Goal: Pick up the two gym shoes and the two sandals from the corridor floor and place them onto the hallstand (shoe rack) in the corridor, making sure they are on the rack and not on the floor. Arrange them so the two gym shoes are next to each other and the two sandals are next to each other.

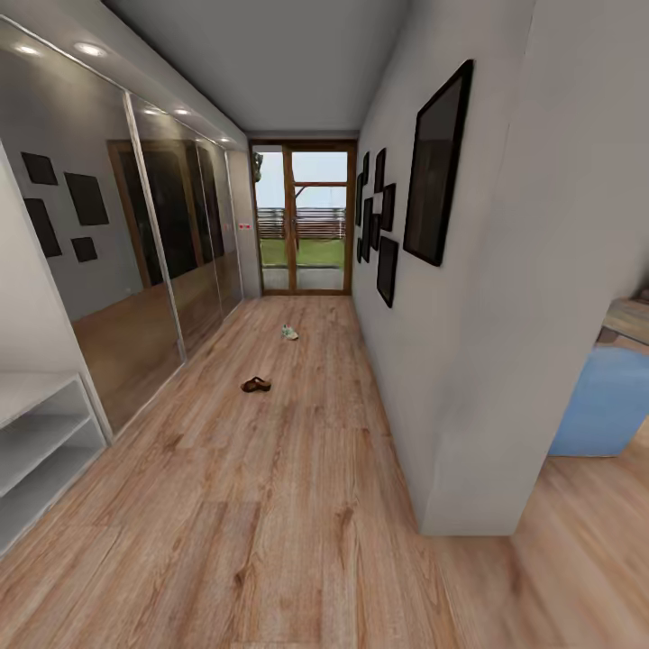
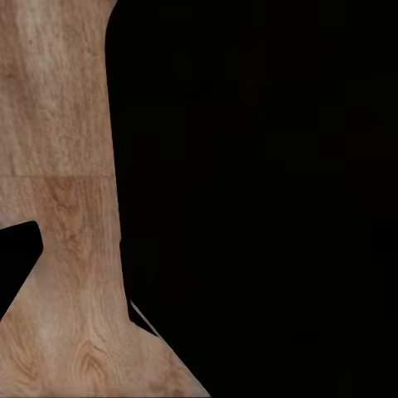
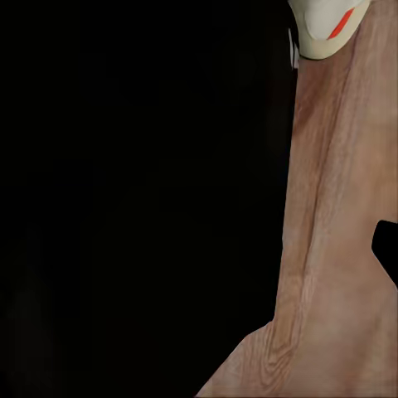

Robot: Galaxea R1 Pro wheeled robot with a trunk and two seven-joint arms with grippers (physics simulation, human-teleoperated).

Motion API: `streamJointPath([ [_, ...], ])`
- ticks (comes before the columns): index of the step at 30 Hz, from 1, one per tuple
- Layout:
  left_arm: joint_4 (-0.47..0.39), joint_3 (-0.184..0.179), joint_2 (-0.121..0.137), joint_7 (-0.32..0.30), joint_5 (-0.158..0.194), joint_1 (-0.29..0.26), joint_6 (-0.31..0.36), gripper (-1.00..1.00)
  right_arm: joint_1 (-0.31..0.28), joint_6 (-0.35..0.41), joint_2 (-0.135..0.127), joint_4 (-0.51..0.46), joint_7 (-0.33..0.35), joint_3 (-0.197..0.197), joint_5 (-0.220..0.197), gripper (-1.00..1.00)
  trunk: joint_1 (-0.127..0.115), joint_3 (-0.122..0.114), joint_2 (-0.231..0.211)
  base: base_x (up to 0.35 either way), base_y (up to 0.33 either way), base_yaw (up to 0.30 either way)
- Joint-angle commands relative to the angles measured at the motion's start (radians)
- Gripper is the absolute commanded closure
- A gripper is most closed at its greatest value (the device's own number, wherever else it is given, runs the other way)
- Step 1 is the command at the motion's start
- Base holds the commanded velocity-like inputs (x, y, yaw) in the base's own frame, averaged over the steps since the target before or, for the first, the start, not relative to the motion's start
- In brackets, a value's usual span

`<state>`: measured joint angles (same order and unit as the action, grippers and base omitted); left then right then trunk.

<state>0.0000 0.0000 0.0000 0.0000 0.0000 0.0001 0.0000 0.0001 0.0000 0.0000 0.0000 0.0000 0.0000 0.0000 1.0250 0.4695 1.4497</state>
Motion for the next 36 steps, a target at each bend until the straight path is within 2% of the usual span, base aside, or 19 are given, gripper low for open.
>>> streamJointPath([
  [1,0.006,0.004,0.0,0.001,0.002,0.006,0.006,-1.0,-0.006,-0.006,0.006,-0.006,-0.003,0.001,-0.003,-1.0,0.0,0.0,0.0,0.0,0.0,0.0],
  [6,0.035,0.006,-0.004,0.001,0.009,0.035,0.034,-1.0,-0.021,0.012,0.03,-0.031,-0.003,0.001,-0.006,-1.0,0.0,0.0,0.0,0.0,0.0,0.0],
  [10,0.048,0.029,-0.004,-0.004,0.029,0.037,0.056,-1.0,-0.023,0.017,0.032,-0.03,-0.002,0.002,-0.006,-1.0,0.0,0.0,0.0,0.045,0.025,0.0],
  [14,0.049,0.038,-0.004,-0.014,0.032,0.038,0.063,-1.0,-0.023,0.017,0.031,-0.029,-0.002,0.002,-0.006,-1.0,0.0,0.0,0.0,0.222,0.138,0.0],
  [21,0.048,0.041,0.021,-0.053,0.035,0.034,0.061,-1.0,-0.023,0.018,0.027,-0.03,-0.002,0.003,-0.004,-1.0,0.0,0.0,0.0,0.278,0.199,0.0],
  [28,0.025,0.041,0.056,-0.069,0.034,0.012,0.054,-1.0,-0.023,0.015,-0.005,-0.04,-0.003,0.001,-0.006,-1.0,0.0,0.0,0.0,0.23,0.264,0.0],
  [36,-0.021,0.041,0.057,-0.056,0.034,-0.034,0.041,-1.0,-0.025,0.012,-0.05,-0.084,-0.004,0.0,-0.006,-1.0,0.0,0.0,0.0,0.31,0.118,0.0],
])
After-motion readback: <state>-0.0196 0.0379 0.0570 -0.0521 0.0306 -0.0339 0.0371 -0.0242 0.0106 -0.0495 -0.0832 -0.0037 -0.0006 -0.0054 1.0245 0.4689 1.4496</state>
